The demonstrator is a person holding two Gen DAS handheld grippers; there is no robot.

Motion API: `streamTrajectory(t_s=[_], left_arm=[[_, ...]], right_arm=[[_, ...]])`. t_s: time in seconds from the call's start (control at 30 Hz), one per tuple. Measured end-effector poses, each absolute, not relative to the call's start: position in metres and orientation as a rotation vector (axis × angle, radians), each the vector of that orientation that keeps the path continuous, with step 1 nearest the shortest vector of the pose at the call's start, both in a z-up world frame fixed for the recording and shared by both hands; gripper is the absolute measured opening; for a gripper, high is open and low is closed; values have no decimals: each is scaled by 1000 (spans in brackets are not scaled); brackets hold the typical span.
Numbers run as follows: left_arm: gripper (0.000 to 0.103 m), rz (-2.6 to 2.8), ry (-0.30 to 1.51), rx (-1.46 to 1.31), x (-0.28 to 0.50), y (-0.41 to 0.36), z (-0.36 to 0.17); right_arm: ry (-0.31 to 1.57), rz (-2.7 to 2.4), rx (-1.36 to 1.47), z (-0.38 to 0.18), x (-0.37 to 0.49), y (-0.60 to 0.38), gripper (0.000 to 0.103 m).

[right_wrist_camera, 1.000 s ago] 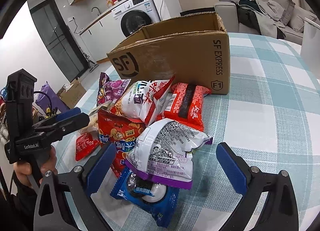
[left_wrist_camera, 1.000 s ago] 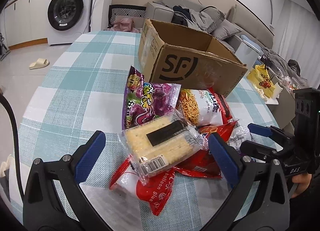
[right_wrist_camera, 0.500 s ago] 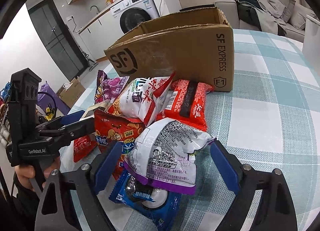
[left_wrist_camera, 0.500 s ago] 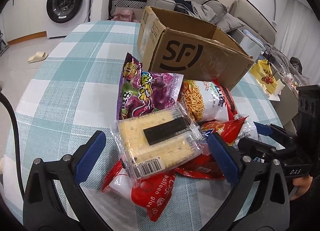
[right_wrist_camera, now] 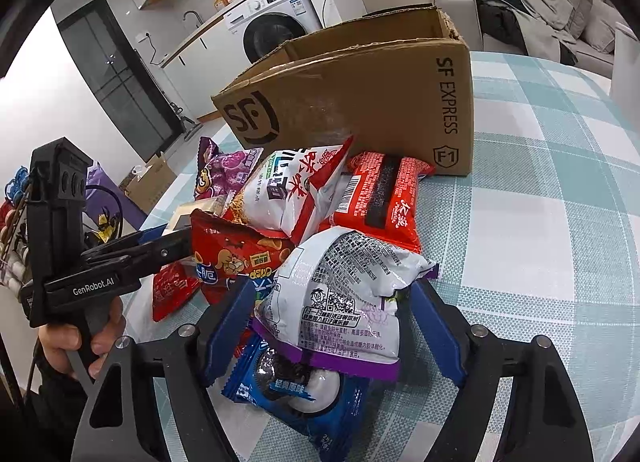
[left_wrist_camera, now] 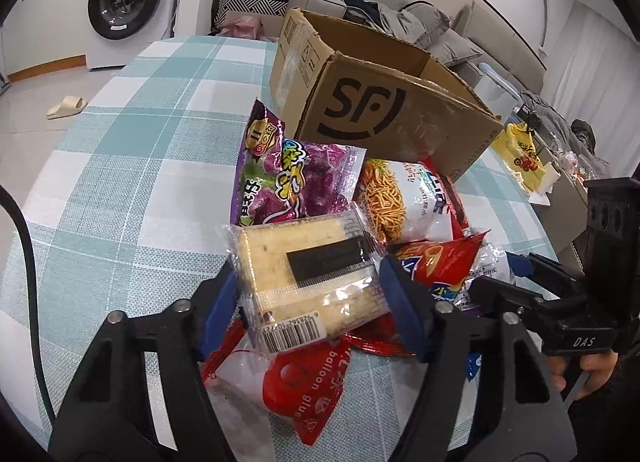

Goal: Organize snacks
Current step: 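Grasp the white-purple chip bag with the right gripper while the left gripper grasps the cracker pack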

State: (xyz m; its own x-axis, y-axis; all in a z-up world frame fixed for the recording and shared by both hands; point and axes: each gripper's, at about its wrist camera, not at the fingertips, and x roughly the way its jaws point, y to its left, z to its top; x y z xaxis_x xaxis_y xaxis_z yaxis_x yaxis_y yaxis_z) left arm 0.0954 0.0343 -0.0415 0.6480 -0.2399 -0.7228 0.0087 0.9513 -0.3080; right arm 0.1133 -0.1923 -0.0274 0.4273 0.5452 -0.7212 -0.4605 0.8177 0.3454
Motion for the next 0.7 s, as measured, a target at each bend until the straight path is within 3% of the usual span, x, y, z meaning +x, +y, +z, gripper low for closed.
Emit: streamTrajectory(t_s=[0.47,0.7], left_arm=[[54,-151,824,-292,87,39,-33],[54,-148,842,-287,89,39,-36]], right_arm=[[934,631,109,-28,111,-197,81],[942,640,139,-30,113,-198,73]])
